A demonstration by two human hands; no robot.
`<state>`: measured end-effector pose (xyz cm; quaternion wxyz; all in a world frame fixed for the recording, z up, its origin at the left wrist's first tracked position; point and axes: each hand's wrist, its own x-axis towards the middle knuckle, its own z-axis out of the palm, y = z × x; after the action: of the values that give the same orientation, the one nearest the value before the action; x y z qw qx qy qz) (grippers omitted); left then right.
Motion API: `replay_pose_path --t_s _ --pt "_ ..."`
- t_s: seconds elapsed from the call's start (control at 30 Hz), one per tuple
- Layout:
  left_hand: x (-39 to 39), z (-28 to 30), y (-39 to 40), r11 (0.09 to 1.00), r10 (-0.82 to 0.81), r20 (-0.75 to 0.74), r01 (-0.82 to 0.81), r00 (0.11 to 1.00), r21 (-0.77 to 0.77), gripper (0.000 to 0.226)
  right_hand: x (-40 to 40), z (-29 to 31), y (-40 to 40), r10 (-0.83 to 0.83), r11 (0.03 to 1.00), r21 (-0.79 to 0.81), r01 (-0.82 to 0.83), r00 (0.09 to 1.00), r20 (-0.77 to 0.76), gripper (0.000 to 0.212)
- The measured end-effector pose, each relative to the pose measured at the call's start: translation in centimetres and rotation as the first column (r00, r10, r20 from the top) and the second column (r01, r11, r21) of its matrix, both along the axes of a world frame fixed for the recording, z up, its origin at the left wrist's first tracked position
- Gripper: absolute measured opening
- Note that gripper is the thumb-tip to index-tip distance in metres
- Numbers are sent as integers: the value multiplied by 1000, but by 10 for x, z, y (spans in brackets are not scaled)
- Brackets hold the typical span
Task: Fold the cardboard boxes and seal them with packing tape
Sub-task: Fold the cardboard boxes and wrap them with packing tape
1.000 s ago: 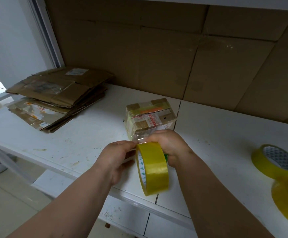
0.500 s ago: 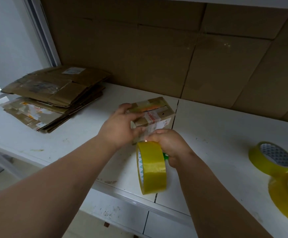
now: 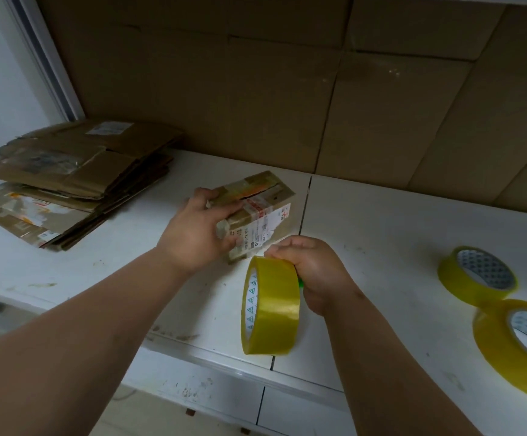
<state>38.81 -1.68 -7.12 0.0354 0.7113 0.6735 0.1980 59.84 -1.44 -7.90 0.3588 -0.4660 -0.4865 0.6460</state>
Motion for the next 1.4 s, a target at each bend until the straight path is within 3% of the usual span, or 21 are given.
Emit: replay_pose_path --t_s 0.17,0.37,0.57,0.7,0.83,1.07,1.23,1.3,1.4 --pt "-26 18 6 981 -134 -92 119 987 -155 58 -7 2 1 7 1000 25 -8 999 34 10" --pt "-29 21 -1 991 -132 -232 136 964 2 80 -19 3 0 -26 1000 -12 26 1000 5 19" --pt "-25 14 2 997 -53 -380 73 924 38 71 -25 5 -4 -64 997 -46 63 998 -11 13" --pt "-14 9 4 999 -2 -296 16 955 43 65 -26 5 -5 -84 995 -50 83 996 -9 8" --pt "-21 9 6 996 -83 -133 85 988 10 65 -29 6 -4 -112 991 -69 111 994 -10 18" --pt "-35 14 10 983 -169 -154 178 973 47 52 -36 10 -3 -136 988 -88 128 986 -98 12" --pt "-34 14 11 986 -155 -118 160 981 38 53 -41 14 -4 -55 996 -85 42 985 -164 21" --pt "-39 14 11 991 -127 -4 127 992 41 68 -40 14 -4 -51 996 -78 39 985 -162 22" --pt "-46 13 9 995 -19 366 52 930 -81 98 -38 15 -6 -66 994 -94 51 985 -162 19"
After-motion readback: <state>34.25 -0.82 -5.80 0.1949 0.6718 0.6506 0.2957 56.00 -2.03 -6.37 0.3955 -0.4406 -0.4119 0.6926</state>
